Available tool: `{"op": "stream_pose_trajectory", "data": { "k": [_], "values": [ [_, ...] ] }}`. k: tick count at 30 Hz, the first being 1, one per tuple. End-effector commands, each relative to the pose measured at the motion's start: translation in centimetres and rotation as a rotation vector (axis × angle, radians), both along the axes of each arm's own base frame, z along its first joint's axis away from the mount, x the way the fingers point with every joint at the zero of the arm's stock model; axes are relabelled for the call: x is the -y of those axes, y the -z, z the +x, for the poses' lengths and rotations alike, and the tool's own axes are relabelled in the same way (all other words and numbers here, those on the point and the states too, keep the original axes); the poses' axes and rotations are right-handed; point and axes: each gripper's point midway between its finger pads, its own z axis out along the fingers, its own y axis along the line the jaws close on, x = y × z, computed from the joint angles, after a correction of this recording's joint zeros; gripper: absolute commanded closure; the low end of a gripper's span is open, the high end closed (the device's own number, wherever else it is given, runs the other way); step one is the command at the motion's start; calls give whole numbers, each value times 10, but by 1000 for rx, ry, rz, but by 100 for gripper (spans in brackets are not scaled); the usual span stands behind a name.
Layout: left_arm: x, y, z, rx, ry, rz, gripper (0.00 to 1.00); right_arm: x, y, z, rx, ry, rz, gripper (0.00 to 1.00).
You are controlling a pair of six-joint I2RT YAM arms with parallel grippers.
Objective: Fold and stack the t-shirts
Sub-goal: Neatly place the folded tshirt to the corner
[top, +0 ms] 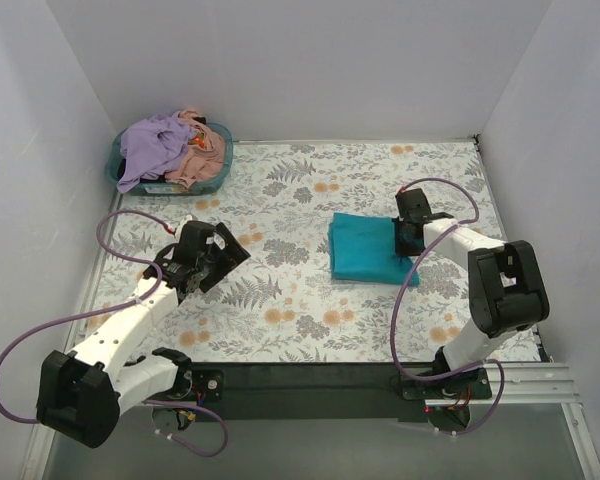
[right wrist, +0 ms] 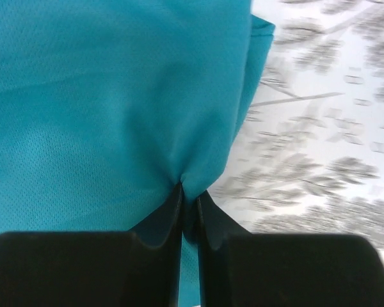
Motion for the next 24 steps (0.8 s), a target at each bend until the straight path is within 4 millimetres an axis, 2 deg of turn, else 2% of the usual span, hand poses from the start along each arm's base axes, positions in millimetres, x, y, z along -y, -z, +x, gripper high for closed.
{"op": "stream_pose_trajectory", "data": {
  "k": [1,2,5,10,15,19,20,24],
  "values": [
    [-3,-24,10,66,-9,9,2,62,8,-41,-169,-103,-280,99],
    [-2,-28,12,80,-7,8,2,73,11,-50,-209,-101,-308,99],
    [-3,-37,19,107,-8,18,2,100,10,-57,-262,-137,-407,99],
    [-4,-43,27,131,-12,35,2,142,7,-77,-369,-169,-562,99],
    [-3,-47,40,138,-9,59,2,180,5,-102,-444,-35,-508,99],
    [-6,-42,43,129,-20,81,2,209,-9,-100,-448,72,-596,99],
    [-6,-42,43,130,-19,80,2,215,-7,-99,-457,95,-591,99],
    [-8,-43,42,142,-25,84,2,236,-10,-83,-454,171,-623,99]
  ]
}}
